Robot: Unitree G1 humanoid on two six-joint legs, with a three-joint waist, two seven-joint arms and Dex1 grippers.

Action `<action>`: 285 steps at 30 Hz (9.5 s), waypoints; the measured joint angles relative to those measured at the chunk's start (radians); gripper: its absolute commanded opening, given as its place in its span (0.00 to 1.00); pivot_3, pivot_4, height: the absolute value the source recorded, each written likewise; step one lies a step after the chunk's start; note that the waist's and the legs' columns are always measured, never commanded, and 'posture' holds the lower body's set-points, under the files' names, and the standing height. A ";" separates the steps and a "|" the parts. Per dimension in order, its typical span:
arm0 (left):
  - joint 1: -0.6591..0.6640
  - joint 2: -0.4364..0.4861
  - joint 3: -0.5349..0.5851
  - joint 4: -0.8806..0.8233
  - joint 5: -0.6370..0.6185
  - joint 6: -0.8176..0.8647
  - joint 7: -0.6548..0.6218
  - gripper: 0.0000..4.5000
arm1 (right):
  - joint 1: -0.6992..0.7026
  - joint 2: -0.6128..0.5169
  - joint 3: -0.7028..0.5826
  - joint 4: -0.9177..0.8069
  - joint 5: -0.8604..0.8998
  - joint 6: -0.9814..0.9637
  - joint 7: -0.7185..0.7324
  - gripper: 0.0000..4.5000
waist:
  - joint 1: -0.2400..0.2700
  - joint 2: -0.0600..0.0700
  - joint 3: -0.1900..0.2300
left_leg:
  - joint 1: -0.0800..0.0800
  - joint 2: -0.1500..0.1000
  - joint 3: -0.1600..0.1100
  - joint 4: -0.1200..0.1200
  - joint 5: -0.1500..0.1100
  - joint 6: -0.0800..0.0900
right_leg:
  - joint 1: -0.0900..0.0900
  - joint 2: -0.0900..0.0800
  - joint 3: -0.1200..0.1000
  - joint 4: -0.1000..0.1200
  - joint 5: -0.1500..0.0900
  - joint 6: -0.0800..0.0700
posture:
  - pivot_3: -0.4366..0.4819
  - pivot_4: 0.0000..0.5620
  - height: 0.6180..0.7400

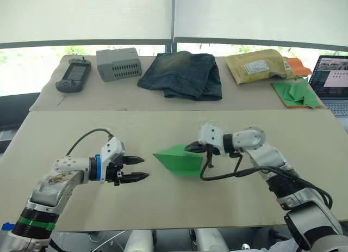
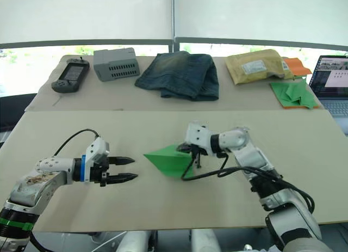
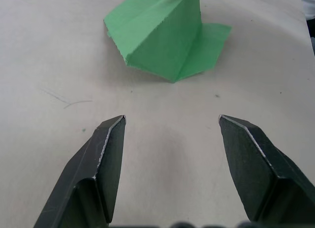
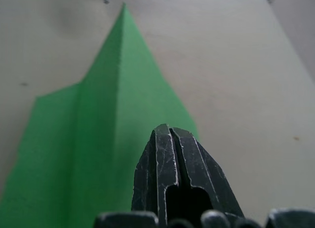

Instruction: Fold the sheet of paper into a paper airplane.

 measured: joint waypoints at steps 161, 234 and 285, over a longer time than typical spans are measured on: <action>0.033 0.010 0.119 -0.100 -0.163 0.182 0.085 0.00 | 0.202 0.053 0.029 -0.283 -0.166 0.091 -0.209 0.01 | 0.004 -0.001 0.000 | -0.001 0.000 0.000 0.001 0.000 0.000 | -0.001 0.000 0.000 -0.001 -0.003 0.008 | 0.48 0.27 0.91; -0.135 -0.299 -0.227 0.024 0.153 0.096 0.288 0.00 | -0.028 0.036 -0.078 -0.067 -0.056 0.226 -0.134 0.00 | 0.023 0.000 0.000 | 0.001 -0.002 0.001 0.001 0.000 0.000 | 0.002 0.001 0.000 -0.001 -0.001 0.005 | 0.48 0.27 0.91; -0.133 -0.187 -0.142 -0.143 0.008 0.295 0.354 0.00 | 0.044 0.085 0.062 -0.096 -0.111 0.216 0.035 0.00 | 0.000 0.000 0.000 | 0.002 -0.002 0.000 0.000 0.000 0.000 | 0.002 0.001 0.000 -0.001 0.001 0.002 | 0.48 0.27 0.91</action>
